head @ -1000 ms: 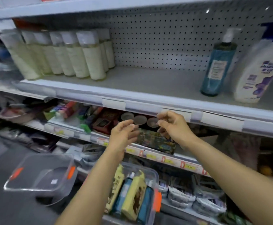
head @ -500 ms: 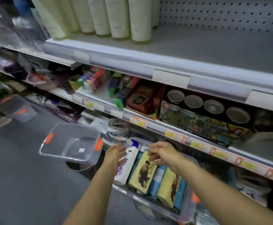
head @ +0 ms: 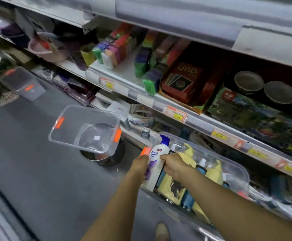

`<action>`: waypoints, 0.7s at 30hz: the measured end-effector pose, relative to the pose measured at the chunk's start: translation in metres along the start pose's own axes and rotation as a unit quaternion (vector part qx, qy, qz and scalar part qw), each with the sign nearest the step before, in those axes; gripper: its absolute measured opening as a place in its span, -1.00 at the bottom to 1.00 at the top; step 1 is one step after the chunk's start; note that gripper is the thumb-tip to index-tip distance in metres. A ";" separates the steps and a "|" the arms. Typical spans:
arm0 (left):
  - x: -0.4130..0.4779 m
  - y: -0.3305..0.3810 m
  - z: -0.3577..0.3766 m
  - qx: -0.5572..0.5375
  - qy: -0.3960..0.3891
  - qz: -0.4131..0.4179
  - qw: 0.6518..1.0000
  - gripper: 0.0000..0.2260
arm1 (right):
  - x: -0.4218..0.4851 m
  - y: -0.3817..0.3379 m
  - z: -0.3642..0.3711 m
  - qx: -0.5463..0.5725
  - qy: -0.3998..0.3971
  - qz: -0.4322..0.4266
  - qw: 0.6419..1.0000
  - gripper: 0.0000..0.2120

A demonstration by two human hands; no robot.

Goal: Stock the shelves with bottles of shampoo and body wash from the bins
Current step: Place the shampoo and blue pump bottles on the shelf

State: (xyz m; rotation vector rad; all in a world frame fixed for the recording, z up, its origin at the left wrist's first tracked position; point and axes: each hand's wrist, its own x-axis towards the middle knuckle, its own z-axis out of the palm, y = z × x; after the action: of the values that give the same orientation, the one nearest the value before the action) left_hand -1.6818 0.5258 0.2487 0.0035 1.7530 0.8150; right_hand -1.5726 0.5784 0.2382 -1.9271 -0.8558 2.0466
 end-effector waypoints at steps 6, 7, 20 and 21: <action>0.015 -0.009 -0.006 -0.048 0.002 -0.034 0.998 -0.75 | 0.024 0.006 0.025 -0.053 0.058 0.003 0.997 -0.72; 0.018 -0.010 -0.008 -0.053 -0.008 -0.034 0.998 -0.76 | 0.025 0.006 0.028 -0.077 0.071 -0.001 0.994 -0.63; 0.024 -0.020 -0.020 0.102 -0.053 0.058 0.992 -0.61 | 0.031 0.008 0.027 -0.258 0.130 -0.041 0.956 -0.37; 0.023 -0.021 -0.020 0.108 -0.056 0.070 0.990 -0.62 | 0.031 0.008 0.027 -0.264 0.124 -0.034 0.956 -0.37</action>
State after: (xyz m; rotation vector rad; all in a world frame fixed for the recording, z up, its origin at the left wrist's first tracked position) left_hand -1.6990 0.5086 0.2206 0.3140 1.7398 0.7063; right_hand -1.6013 0.5811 0.2071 -2.3060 -1.4909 1.5913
